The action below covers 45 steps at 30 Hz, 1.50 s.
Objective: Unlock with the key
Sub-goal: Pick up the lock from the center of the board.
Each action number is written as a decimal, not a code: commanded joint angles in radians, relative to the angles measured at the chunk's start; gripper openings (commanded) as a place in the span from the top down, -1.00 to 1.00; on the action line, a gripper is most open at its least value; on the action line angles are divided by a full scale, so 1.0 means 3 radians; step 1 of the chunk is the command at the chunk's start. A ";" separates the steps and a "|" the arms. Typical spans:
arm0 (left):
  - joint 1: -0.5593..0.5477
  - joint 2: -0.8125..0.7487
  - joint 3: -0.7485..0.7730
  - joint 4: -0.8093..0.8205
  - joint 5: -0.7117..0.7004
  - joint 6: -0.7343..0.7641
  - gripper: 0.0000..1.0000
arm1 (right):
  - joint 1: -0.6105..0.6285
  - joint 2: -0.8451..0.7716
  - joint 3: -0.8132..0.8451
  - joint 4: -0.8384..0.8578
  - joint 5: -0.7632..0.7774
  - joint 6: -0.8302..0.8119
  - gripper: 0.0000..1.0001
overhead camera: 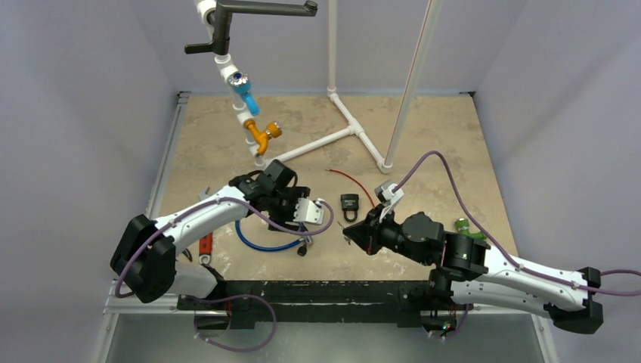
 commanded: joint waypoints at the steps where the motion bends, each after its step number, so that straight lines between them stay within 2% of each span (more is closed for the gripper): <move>1: -0.0010 -0.0172 -0.0046 -0.0321 0.0559 0.1006 -0.50 | -0.0011 -0.0100 0.0128 -0.0055 0.0230 0.0055 1.00; 5: -0.0010 -0.0184 -0.0349 0.0096 0.0674 0.1466 -0.52 | -0.0007 -0.0289 0.0046 -0.0059 0.0225 0.0102 1.00; 9: 0.0061 0.0109 -0.0247 0.0254 0.0853 0.1607 -0.49 | -0.0011 -0.0460 0.0034 -0.0122 0.0204 0.0130 1.00; 13: 0.0186 0.0404 -0.0082 -0.0010 0.0927 0.2181 -0.45 | -0.0010 -0.0512 0.0077 -0.0168 0.0201 0.0122 1.00; 23: 0.0189 0.1036 0.0519 -0.0875 0.0838 0.2957 -0.41 | -0.0010 -0.0501 0.0111 -0.0133 0.0175 0.0105 1.00; 30: 0.0097 0.1392 0.0846 -0.1364 0.0627 0.3244 -0.06 | -0.0011 -0.0521 0.0197 -0.0209 0.0234 0.0105 1.00; 38: 0.0006 0.1685 0.1112 -0.1623 0.0465 0.3217 0.11 | -0.0011 -0.0553 0.0240 -0.0277 0.0233 0.0095 1.00; 40: -0.0003 0.1715 0.1138 -0.1640 0.0445 0.3220 0.31 | -0.0011 -0.0551 0.0241 -0.0288 0.0233 0.0096 1.00; 43: -0.0012 0.1693 0.1087 -0.1525 0.0427 0.3171 0.90 | -0.0009 -0.0561 0.0243 -0.0292 0.0236 0.0095 1.00; 44: -0.0013 0.1662 0.1058 -0.1443 0.0427 0.3105 1.00 | -0.0011 -0.0559 0.0245 -0.0300 0.0240 0.0091 1.00; 45: -0.0012 0.1625 0.1039 -0.1334 0.0431 0.3032 1.00 | -0.0011 -0.0558 0.0243 -0.0303 0.0243 0.0091 1.00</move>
